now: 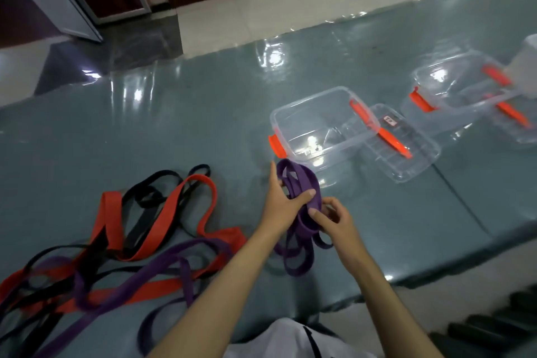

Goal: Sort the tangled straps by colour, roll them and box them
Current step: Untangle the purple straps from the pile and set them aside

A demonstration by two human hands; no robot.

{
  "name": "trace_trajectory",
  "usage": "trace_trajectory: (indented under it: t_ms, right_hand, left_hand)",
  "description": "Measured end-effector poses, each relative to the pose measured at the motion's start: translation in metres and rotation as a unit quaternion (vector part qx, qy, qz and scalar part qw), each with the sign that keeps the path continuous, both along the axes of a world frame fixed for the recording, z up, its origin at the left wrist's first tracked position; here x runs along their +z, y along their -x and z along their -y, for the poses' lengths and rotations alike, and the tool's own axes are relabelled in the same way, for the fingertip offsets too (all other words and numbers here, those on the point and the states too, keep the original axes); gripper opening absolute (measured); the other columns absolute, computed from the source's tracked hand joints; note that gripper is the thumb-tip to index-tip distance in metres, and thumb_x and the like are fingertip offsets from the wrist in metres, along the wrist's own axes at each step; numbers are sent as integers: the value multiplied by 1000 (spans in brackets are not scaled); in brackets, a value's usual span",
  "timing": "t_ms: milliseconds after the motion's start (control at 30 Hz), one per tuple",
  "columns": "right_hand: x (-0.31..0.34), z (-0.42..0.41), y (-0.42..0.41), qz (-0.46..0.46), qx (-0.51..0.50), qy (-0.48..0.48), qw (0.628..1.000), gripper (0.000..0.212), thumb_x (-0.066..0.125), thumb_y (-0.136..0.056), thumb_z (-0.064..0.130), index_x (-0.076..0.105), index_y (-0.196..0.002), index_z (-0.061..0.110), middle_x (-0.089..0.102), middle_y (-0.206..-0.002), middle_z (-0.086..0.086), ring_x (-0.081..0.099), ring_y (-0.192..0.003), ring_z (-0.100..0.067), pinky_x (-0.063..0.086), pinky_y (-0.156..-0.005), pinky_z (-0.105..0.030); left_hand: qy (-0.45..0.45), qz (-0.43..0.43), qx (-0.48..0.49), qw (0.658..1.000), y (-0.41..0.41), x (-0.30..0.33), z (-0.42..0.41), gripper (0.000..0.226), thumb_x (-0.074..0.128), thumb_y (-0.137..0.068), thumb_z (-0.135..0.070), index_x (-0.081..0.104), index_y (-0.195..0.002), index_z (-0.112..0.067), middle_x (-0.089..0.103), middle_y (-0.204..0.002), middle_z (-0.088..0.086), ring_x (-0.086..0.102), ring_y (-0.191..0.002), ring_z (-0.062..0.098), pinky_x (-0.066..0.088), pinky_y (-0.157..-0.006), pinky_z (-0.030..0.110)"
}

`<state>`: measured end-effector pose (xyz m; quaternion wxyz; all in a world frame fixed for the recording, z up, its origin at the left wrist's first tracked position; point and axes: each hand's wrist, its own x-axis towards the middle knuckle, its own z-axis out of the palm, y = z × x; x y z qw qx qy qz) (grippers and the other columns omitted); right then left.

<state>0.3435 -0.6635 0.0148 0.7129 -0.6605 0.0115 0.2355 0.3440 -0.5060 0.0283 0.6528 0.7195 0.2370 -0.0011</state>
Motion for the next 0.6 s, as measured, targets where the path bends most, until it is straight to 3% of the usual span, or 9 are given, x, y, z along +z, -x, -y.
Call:
trace_trajectory:
  t_ms: [133,233,267,333,400,467,600]
  right_hand:
    - [-2,49,-21,6,-13,19,1000,17,72,-98,7,69,-115,5,78,-105,-13,76,-94,-24,61,-77,-26]
    - [-8,78,-35,2,3,45,999,17,74,-96,10,71,-114,10,79,-105,-10,77,-96,-27,62,-77,-28]
    - [-10,86,-39,0,9,52,999,17,75,-96,11,71,-113,11,79,-105,-11,78,-95,-28,62,-78,-30]
    - [-16,99,-48,-8,18,61,998,17,75,-96,12,72,-113,12,79,-104,-11,78,-93,-28,62,-76,-29]
    - [-26,106,-56,-18,26,76,997,18,76,-95,12,73,-113,13,80,-103,-8,78,-94,-26,62,-77,-29]
    - [-40,108,-63,-13,27,124,992,17,78,-95,12,75,-111,16,80,-101,-1,77,-96,-22,63,-80,-31]
    - [-69,107,-76,17,16,269,963,27,80,-93,13,74,-119,12,79,-106,-3,75,-100,-25,61,-89,-41]
  left_hand:
    - [35,8,-15,999,-18,-8,47,103,84,-88,-11,19,-166,-28,48,-154,9,58,-136,23,50,-114,46]
    - [43,4,-46,998,-23,-19,70,96,81,-93,-14,20,-166,-29,48,-151,0,63,-120,-9,55,-97,16]
    - [48,0,-53,997,-24,-23,76,93,80,-93,-13,23,-166,-28,51,-149,-3,64,-118,-11,55,-93,14]
    - [58,-18,-68,996,-23,-34,87,88,78,-95,-13,25,-164,-29,57,-141,-16,68,-121,5,59,-98,26]
    - [55,-49,-78,994,-24,-46,91,85,77,-96,-15,26,-162,-31,57,-131,-26,68,-118,4,58,-101,30]
    - [29,-85,-97,991,-27,-60,89,81,76,-97,-19,28,-160,-33,59,-133,-19,62,-115,-5,55,-102,23]
    - [-49,-143,-152,977,-25,-78,75,83,74,-98,-25,25,-164,-21,53,-149,0,50,-142,14,42,-113,26]
